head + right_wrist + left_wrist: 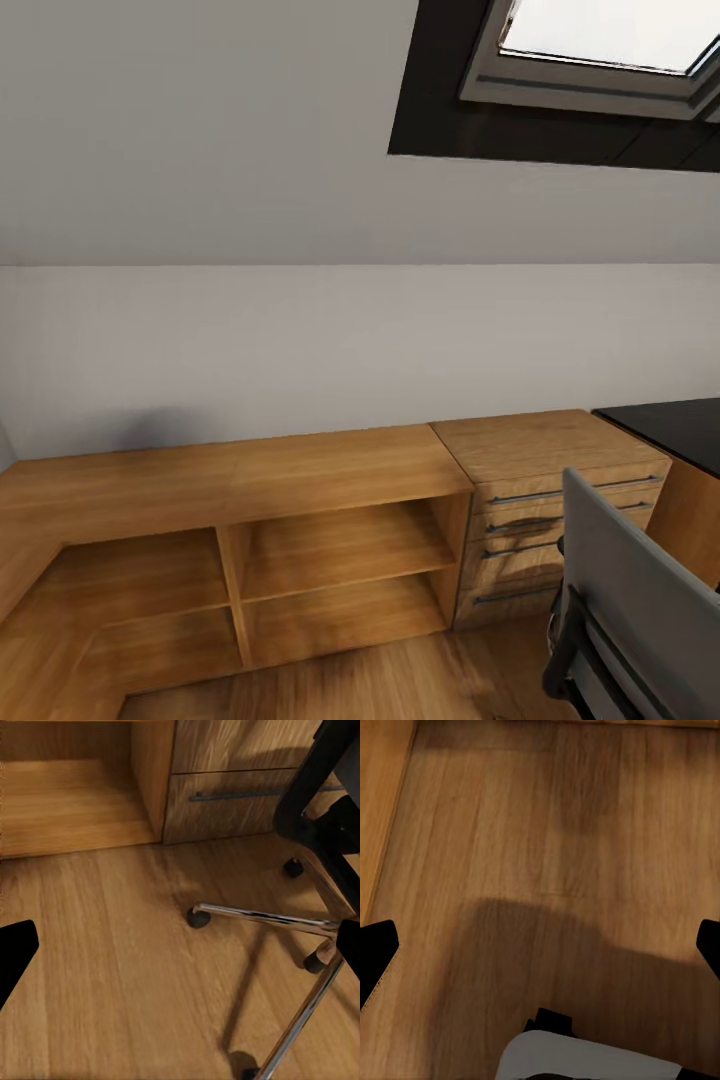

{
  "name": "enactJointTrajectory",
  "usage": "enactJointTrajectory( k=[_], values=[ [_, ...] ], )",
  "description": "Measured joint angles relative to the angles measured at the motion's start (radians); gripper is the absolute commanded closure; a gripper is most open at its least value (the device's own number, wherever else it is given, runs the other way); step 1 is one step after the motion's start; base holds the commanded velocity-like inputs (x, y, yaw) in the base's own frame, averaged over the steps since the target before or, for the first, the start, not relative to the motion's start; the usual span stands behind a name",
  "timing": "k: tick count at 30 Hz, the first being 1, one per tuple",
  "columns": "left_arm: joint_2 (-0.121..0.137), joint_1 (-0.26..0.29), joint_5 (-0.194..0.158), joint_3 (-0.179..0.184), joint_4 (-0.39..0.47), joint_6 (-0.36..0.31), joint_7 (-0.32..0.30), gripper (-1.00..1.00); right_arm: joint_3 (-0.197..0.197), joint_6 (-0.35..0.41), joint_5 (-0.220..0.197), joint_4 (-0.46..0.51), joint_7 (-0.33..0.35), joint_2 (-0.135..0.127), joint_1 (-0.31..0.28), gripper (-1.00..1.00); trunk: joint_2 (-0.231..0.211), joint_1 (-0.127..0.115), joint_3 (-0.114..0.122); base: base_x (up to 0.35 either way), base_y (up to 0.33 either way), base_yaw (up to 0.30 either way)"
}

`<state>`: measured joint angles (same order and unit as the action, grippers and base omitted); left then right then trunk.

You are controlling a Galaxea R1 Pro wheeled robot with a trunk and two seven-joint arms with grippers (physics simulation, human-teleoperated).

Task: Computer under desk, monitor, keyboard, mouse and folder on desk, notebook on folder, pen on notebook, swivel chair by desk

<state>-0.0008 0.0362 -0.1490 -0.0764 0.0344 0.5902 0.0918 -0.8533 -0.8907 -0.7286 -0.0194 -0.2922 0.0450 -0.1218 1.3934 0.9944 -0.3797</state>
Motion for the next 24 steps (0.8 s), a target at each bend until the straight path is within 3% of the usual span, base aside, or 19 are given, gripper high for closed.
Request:
enactJointTrajectory(
  k=[5,9,15,24],
  values=[
    [0.008,0.000,-0.004,-0.003,0.006,-0.001,0.001,-1.00,0.000,0.012,0.002,0.001,0.001,0.001,0.000,-1.00,0.000,0.000,0.000,0.054,0.021,-0.002],
    [0.009,0.000,-0.004,-0.005,0.007,0.000,-0.006,-1.00,-0.002,0.074,0.009,0.054,0.001,0.003,0.000,-1.00,0.000,-0.001,0.000,0.258,0.080,0.000],
    [0.007,0.000,-0.003,-0.005,0.008,0.000,-0.007,-1.00,-0.001,0.079,0.010,0.141,0.001,0.000,0.000,-1.00,0.000,0.000,0.000,0.115,0.020,0.000],
    [0.002,0.000,-0.002,-0.004,0.007,0.001,-0.006,-1.00,0.001,0.079,0.002,0.145,0.000,0.006,0.000,-1.00,0.000,0.000,0.000,0.064,0.168,-0.088]
  ],
)
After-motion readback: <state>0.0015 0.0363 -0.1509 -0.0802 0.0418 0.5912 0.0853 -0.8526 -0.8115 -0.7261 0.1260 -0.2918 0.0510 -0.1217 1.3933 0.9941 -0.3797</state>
